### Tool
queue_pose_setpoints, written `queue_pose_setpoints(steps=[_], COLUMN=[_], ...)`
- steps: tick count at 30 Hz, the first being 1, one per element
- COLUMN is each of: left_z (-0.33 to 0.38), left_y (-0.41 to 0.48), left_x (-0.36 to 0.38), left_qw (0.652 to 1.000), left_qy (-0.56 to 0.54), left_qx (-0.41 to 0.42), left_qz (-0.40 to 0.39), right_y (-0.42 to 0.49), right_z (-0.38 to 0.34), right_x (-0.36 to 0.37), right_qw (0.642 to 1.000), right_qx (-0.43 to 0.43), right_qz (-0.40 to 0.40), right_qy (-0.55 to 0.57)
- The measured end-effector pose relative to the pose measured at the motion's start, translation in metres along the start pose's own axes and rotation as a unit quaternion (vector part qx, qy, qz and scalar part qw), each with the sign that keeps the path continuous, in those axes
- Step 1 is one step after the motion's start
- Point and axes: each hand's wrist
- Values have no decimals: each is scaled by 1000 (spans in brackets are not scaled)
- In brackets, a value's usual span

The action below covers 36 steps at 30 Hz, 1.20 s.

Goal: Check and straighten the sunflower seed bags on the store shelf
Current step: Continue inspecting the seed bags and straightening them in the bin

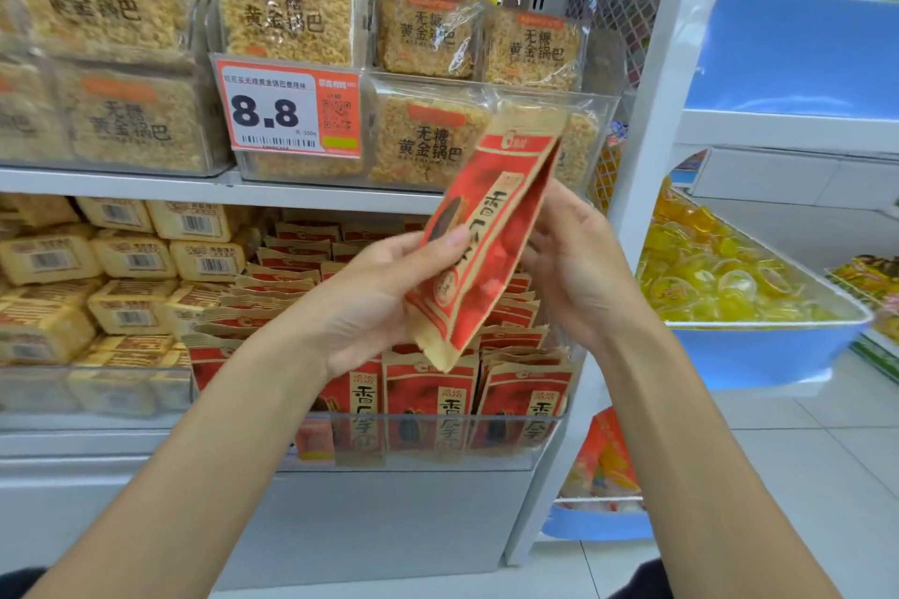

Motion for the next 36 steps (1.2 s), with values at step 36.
queue_pose_setpoints(steps=[36], left_z=[-35], left_y=[43], left_x=[-4], left_qw=[914], left_qy=[395], left_qx=[50], left_qz=[77], right_y=[3], right_z=[18], right_x=[-74], right_qw=[783], right_qx=[96], right_qz=[-48], right_qy=[-613])
Point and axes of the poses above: each hand's wrist, its own y-axis towards the middle knuckle, its own x-axis out of the palm, z = x × y, and after that the axes turned 4 degrees about y, right-handed
